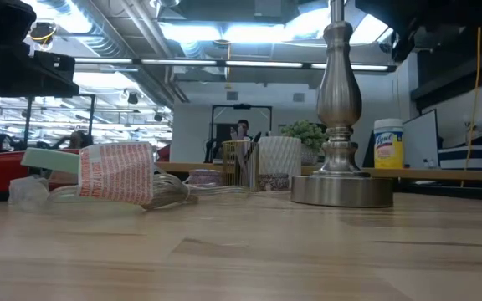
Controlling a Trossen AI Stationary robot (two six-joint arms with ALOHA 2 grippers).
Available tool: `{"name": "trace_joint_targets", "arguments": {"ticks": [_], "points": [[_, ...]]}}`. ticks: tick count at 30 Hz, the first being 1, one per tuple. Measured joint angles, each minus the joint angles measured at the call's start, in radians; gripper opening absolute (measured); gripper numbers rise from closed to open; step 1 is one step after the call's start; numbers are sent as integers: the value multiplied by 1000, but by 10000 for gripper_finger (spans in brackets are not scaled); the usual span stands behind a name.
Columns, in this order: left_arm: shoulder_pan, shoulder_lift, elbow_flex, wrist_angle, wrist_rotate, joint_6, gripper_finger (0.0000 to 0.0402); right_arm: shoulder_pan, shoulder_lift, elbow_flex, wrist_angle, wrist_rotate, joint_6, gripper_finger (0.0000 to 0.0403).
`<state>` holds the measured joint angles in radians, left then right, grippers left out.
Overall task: Screw lightbulb
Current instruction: Adjust the lamp
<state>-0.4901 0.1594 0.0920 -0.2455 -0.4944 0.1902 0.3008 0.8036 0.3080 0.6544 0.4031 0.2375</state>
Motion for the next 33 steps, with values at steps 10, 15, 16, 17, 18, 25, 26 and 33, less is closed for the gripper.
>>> {"name": "trace_joint_targets", "arguments": {"ticks": [10,15,16,17,18,25,26,33], "points": [[0,0,-6,54,-14,-136,1,0,-160,0,-236,131,-76,51],[0,0,-6,71,-15,-196,1,0,-161,0,-290,130,-88,51],[0,0,-6,73,-15,-202,1,0,-150,0,-297,131,-88,51],[0,0,-6,74,-15,-202,1,0,-136,0,-297,130,-89,51],[0,0,-6,74,-15,-203,1,0,-123,0,-298,129,-89,51],[0,0,-4,79,-15,-215,1,0,-46,0,-216,119,-80,51],[0,0,-4,79,-15,-213,1,0,-40,0,-206,119,-80,51],[0,0,-2,80,-15,-210,1,0,-33,0,-196,130,-22,91]]}}
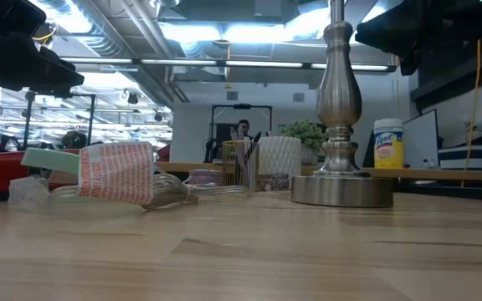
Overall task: Screw lightbulb
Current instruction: Adjust the lamp
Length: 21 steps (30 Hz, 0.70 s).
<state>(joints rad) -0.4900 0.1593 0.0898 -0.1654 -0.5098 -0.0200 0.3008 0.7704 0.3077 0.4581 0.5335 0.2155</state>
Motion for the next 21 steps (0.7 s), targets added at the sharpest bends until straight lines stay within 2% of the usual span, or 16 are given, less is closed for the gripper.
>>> {"name": "trace_joint_targets", "arguments": {"ticks": [4,10,16,21], "points": [[0,0,0,0,0,0,1,0,0,0,16,-1,35,148],[0,0,1,0,0,0,1,0,0,0,75,-79,15,220],[0,0,1,0,0,0,1,0,8,49,110,-37,-68,238],[0,0,2,-1,0,0,1,0,104,126,89,3,-125,237]]}}
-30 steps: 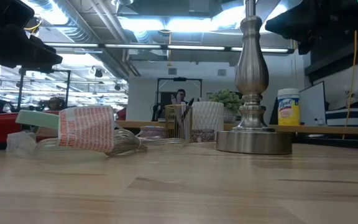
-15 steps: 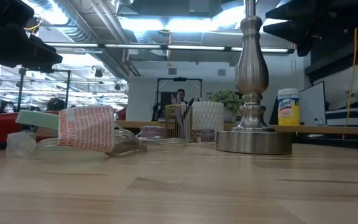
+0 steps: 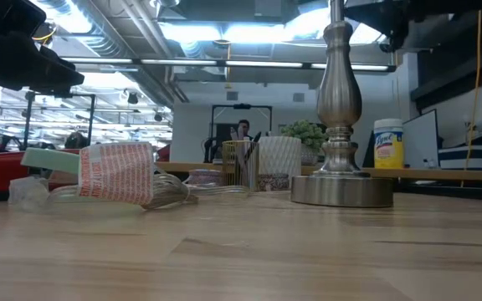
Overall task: Screw lightbulb
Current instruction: Adjust the lamp
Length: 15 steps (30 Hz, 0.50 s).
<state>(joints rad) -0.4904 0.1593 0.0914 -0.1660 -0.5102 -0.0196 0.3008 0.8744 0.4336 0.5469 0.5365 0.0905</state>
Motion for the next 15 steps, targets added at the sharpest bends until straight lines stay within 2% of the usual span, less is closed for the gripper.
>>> {"name": "trace_joint_targets", "arguments": {"ticks": [4,8,11,15], "points": [[0,0,0,-2,0,0,1,0,95,53,1,11,-44,237],[0,0,0,-2,0,0,1,0,177,94,1,91,-54,237],[0,0,0,-2,0,0,1,0,218,117,1,110,-62,235],[0,0,0,-3,0,0,1,0,240,152,1,110,-93,202]]}}
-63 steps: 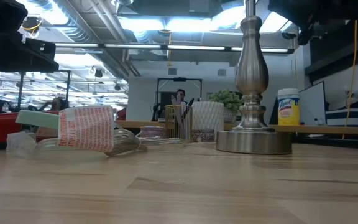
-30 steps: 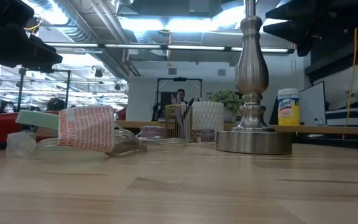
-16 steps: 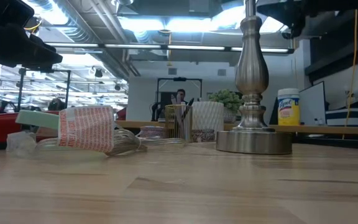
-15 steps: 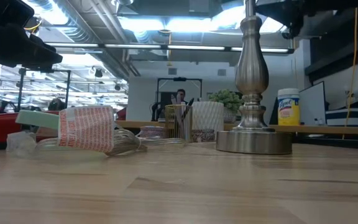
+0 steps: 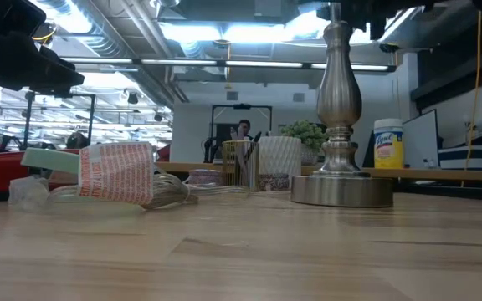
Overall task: Screw lightbulb
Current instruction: Adjust the lamp
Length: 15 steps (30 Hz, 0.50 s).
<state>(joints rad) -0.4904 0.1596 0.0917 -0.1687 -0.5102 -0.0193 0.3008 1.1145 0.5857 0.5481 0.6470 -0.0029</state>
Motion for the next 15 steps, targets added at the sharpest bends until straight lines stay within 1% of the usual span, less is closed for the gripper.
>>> {"name": "trace_joint_targets", "arguments": {"ticks": [2,6,7,11,15], "points": [[0,0,0,0,0,0,1,0,2,9,-2,2,-8,170],[0,0,0,0,0,0,1,-1,3,18,-4,5,-9,88],[0,0,0,0,0,0,1,0,3,21,-7,4,-12,74],[0,0,0,0,0,0,1,0,4,40,-4,4,-12,75],[0,0,0,0,0,0,1,0,4,90,8,4,-12,75]]}}
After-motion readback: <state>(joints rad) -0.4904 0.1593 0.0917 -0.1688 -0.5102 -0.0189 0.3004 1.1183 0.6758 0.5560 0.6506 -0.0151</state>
